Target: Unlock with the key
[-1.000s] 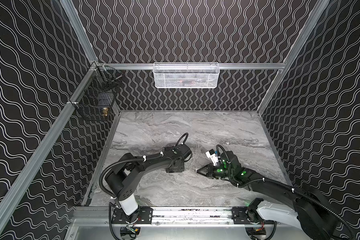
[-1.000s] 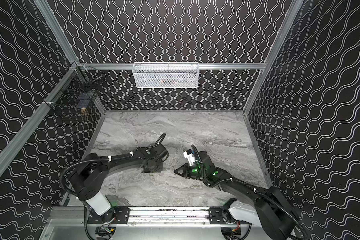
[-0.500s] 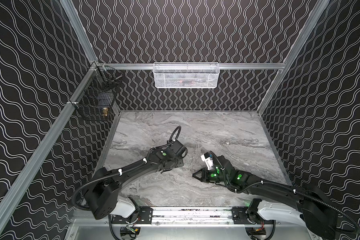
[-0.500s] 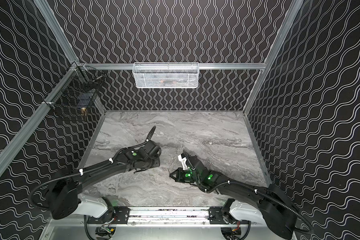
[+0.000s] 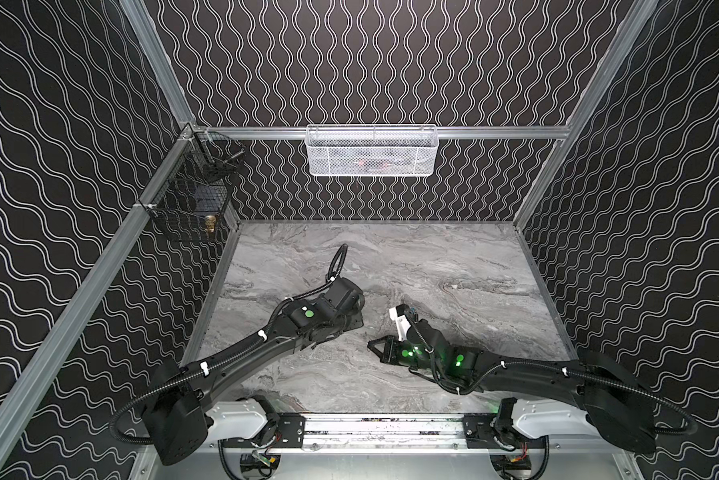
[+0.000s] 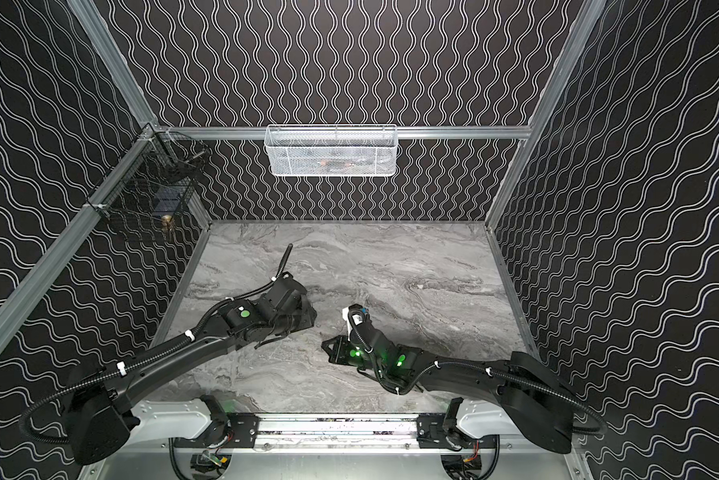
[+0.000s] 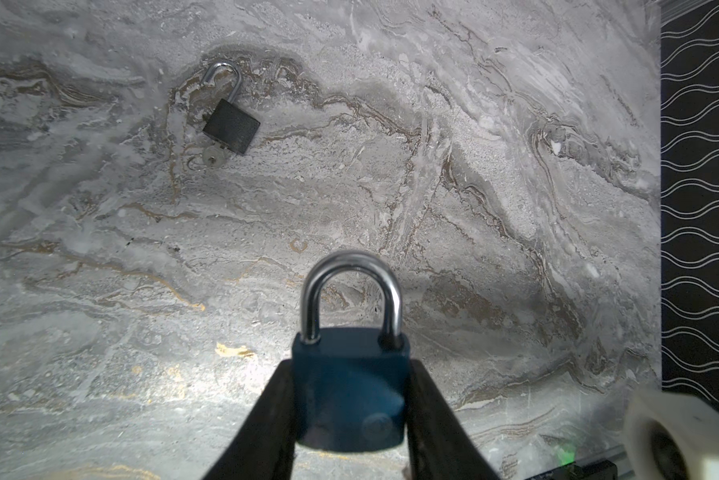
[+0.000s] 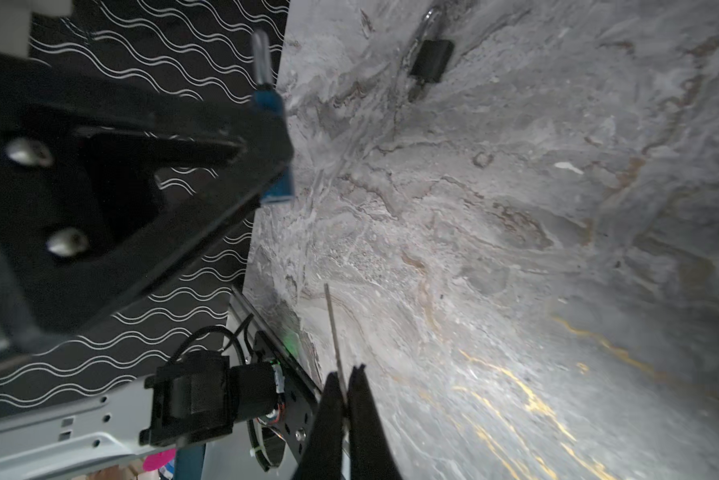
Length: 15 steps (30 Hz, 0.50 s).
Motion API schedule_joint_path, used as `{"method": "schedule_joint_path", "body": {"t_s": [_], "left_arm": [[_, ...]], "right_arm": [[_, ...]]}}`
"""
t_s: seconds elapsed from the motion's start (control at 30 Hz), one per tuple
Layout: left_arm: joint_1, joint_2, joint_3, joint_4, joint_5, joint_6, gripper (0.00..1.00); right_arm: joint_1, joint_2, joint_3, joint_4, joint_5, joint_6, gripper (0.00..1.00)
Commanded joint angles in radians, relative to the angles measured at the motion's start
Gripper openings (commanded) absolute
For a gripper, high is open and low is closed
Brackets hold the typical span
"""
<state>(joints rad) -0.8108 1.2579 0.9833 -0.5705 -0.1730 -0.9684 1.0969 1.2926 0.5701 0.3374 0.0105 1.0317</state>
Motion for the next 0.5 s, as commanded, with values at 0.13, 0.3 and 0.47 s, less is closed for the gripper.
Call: {"method": "schedule_joint_path", "body": {"t_s": [0.13, 0.3, 0.47], "left_arm": [[-0.005, -0.026, 0.004, -0.002, -0.039, -0.021, 0.23], [-0.011, -0.017, 0.013, -0.015, -0.059, -0.027, 0.23], [-0.017, -0.016, 0.016, -0.014, -0.077, -0.039, 0.24]], "right_arm": [[0.025, 0.069, 0.042, 0.127, 0.097, 0.039, 0.0], [0.045, 0.107, 0.078, 0.148, 0.113, 0.033, 0.0], [0.052, 0.126, 0.079, 0.169, 0.117, 0.054, 0.0]]}}
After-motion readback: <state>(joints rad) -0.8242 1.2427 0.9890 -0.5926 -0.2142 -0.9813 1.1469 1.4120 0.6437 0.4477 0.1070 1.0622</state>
